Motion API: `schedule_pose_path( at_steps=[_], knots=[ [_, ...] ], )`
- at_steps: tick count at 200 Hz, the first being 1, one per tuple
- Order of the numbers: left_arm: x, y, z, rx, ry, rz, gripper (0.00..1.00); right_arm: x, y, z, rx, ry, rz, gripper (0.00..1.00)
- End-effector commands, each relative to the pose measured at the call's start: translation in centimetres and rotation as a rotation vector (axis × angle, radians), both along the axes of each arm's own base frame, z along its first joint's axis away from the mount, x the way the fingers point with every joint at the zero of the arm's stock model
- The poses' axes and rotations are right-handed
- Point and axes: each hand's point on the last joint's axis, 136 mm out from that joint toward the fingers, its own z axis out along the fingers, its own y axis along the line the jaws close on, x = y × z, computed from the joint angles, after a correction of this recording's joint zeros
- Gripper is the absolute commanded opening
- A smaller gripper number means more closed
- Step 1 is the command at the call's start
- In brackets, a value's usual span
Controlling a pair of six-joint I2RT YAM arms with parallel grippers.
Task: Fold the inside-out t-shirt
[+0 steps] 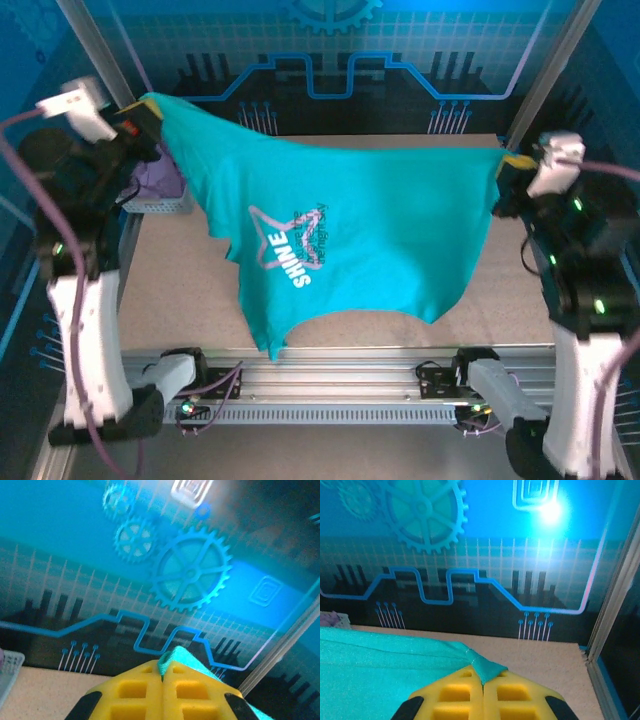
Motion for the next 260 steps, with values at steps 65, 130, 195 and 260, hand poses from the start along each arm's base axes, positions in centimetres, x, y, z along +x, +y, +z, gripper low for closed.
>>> schedule_pose_path(
  at_steps=[65, 130, 195, 260],
  knots=[
    [27.0, 0.6, -19.3, -0.002, 0.373, 0.032, 0.41, 29.9, -1.4, -18.6, 0.001, 0.392, -0.176, 0.34],
    [17.0, -6.9, -23.9, -0.212, 0.387, -0.115, 0.59, 18.8, 3.4, -28.3, 0.085, 0.749, -0.066, 0.51],
    [8.1, -24.1, -38.1, -0.12, 0.687, -0.507, 0.6, 5.3, 5.7, -40.0, 0.181, 1.074, -0.049, 0.52],
    [11.0, -18.4, -47.2, -0.158, 0.866, -0.309, 0.58, 10.0, 9.9, -45.2, 0.198, 1.189, 0.032, 0.51]
  ],
)
